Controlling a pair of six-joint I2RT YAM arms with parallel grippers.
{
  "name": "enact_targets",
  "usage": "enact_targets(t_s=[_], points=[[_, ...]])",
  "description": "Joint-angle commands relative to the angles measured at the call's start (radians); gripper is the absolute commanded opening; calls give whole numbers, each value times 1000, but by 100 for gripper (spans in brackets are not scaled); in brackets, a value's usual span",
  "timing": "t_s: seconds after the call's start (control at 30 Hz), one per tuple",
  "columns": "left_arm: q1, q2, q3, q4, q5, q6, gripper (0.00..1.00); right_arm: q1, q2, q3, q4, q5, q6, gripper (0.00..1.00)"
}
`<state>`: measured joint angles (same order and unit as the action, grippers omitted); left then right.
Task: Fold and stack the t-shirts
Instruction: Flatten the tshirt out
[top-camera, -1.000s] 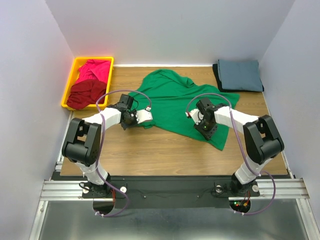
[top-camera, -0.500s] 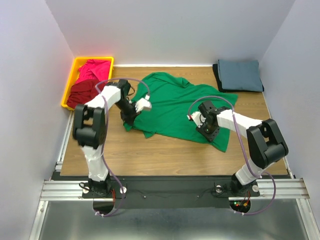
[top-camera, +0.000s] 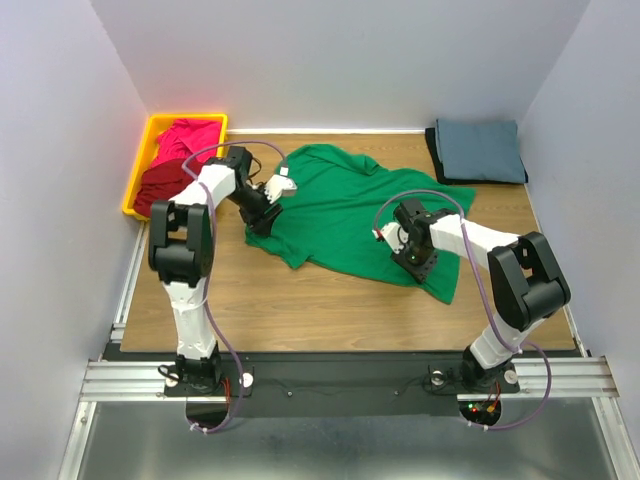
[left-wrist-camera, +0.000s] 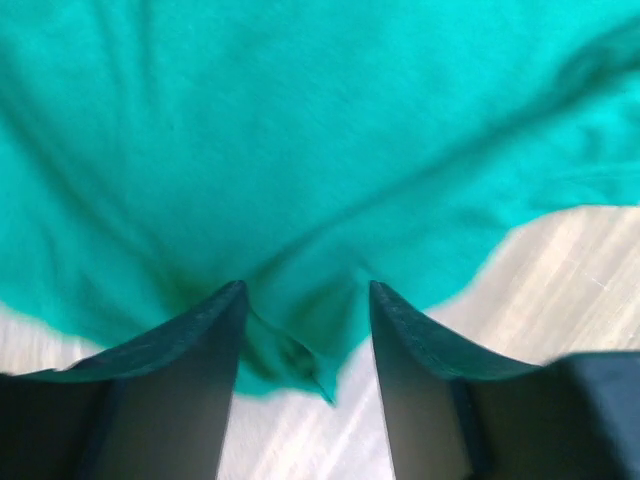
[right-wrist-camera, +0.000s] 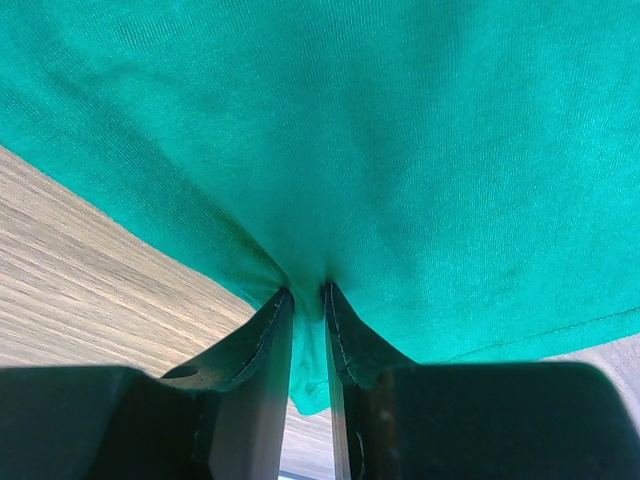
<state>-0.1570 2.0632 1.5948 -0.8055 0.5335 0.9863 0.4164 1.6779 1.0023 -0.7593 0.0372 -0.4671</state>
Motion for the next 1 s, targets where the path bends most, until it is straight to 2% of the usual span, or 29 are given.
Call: enact_targets(t_s=[0.0, 0.2, 0.37, 0.5, 0.63, 0.77, 0.83, 0.97], points=[[-4, -286, -123, 54, 29, 15, 65, -4, 22, 19, 25, -10, -7, 25], [-67, -466, -347, 155, 17, -66, 64, -4, 19, 18, 21, -8, -7, 25], [-211, -514, -509, 299, -70, -187, 59, -4, 25, 21, 20, -10, -4, 25], [-272, -486, -542, 411, -150, -258, 49, -5, 23, 18, 18, -8, -2, 25], [-300, -427, -523, 471, -181, -290, 45, -4, 23, 18, 17, -8, 1, 25], [-317, -371, -506, 479, -210, -258, 42, -5, 22, 18, 15, -5, -1, 25], [-329, -333, -516, 462, -231, -227, 33, -4, 22, 16, 14, -3, -1, 25], [-372, -319, -588, 431, -262, -169, 25, -4, 19, 18, 15, -3, -2, 25]])
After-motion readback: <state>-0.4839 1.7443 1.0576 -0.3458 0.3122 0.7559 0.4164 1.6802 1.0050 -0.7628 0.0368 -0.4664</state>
